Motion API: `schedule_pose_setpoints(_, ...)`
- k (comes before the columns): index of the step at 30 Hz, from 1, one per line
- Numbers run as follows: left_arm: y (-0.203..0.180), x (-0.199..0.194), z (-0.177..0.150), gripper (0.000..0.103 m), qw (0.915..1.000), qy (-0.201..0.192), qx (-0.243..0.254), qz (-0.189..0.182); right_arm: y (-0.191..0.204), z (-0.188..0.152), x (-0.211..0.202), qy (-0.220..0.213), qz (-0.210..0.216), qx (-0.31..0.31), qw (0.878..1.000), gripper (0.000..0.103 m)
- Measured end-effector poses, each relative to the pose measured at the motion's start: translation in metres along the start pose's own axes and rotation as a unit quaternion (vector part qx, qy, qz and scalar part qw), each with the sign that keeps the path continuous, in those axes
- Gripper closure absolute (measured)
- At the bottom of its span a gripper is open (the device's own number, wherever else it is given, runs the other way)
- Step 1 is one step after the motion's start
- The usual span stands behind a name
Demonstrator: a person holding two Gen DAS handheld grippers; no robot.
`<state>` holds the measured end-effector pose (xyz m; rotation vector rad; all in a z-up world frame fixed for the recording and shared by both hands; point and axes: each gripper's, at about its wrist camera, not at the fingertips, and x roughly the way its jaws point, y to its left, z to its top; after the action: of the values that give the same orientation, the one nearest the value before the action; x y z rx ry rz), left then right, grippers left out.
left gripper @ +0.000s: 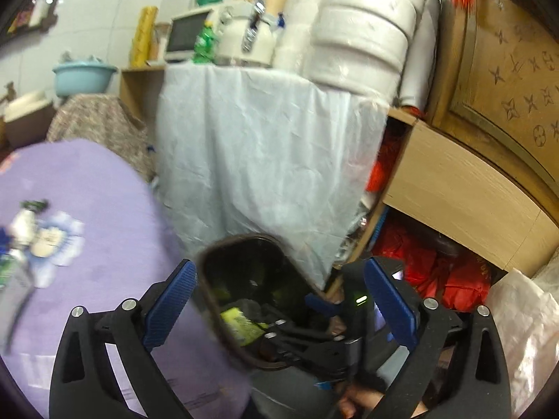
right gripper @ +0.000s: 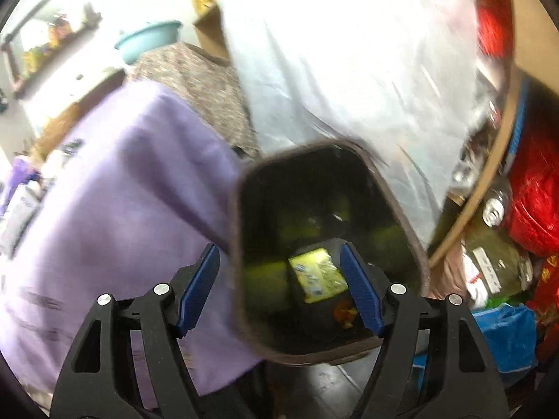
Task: Collect trash
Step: 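Grasp the white tissue with the left gripper while the right gripper grasps the purple wipe pack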
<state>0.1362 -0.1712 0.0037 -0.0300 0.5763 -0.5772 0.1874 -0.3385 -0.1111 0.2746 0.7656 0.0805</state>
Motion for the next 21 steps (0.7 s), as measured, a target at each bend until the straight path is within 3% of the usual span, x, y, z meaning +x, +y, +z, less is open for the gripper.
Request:
schedule_pose_setpoints(9, 0.094, -0.088, -0.020, 0.007, 0.9916, -0.030, -0.038, 0.120, 0.100, 0.020, -0.029, -0.042, 0.072, -0.101, 0.991, 0.031)
schedule_pose_setpoints(17, 0.186, -0.153, -0.058, 0.007, 0.9628, 0.002, -0.085, 0.257, 0.180, 0.022, -0.032, -0.021, 0.173, -0.143, 0.974, 0.031)
schedule_pose_setpoints(21, 0.216, -0.173, -0.078, 0.007, 0.9494, 0.018, -0.111, 0.293, 0.225, 0.026, -0.031, -0.015, 0.218, -0.168, 0.961, 0.031)
